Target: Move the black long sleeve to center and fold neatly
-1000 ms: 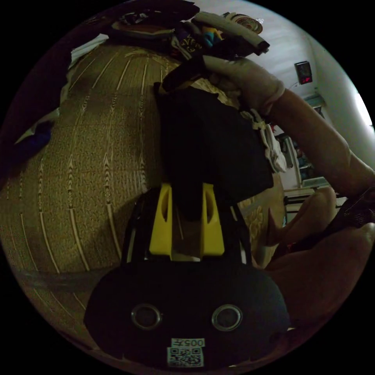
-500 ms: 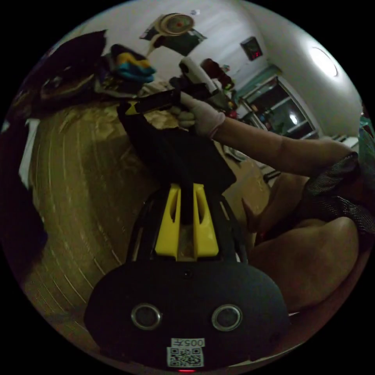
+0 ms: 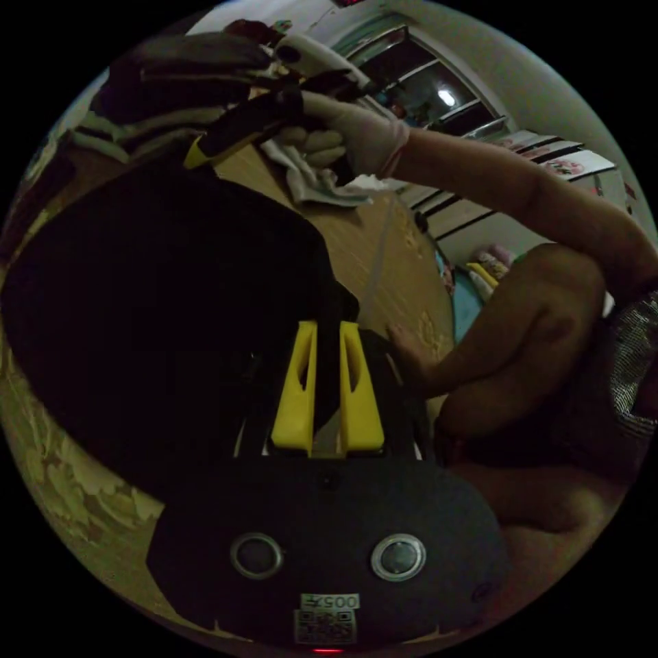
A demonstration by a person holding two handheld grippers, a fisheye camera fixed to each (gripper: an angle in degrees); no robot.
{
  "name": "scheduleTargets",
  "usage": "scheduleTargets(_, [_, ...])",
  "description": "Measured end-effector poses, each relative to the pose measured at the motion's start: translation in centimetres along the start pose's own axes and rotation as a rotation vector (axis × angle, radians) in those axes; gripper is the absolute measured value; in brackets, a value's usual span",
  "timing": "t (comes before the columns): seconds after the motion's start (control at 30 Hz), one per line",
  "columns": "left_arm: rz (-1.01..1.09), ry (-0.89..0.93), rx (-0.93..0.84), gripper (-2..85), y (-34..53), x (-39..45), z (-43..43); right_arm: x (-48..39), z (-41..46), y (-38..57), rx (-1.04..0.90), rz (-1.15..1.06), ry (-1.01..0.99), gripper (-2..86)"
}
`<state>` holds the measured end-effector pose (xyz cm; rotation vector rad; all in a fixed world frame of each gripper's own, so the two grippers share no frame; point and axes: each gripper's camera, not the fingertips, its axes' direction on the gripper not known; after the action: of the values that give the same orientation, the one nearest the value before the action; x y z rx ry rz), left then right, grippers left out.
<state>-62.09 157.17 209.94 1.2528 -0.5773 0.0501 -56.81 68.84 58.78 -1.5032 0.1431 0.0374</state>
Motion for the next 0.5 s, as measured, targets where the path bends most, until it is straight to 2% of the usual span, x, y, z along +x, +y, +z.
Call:
scheduleTargets(0.07, [-0.052,0.019,-0.042,8.4,-2.8,0.6,3.2,2.7,-0.4,1.7,-0.022,0.017,0.020,2.8])
scheduleTargets(0.17, [-0.022,0.031,0.021,10.1,-4.9,3.1,3.1,6.5,-1.8,4.2,0.003,0.066,-0.033,3.4])
scheduleTargets(0.3, [0.066,-0.014,0.113,7.7,-6.4,7.7,0.8,10.3,-4.9,7.6,0.024,0.088,-0.058,3.8])
scheduleTargets(0.43, [0.035,-0.189,0.081,5.1,-8.6,11.6,-2.2,12.3,-9.1,11.2,0.014,0.042,0.069,3.3])
scheduleTargets(0.5, [-0.026,-0.313,0.028,2.3,-9.9,12.2,-3.0,12.3,-10.6,12.9,0.015,-0.014,0.053,2.5])
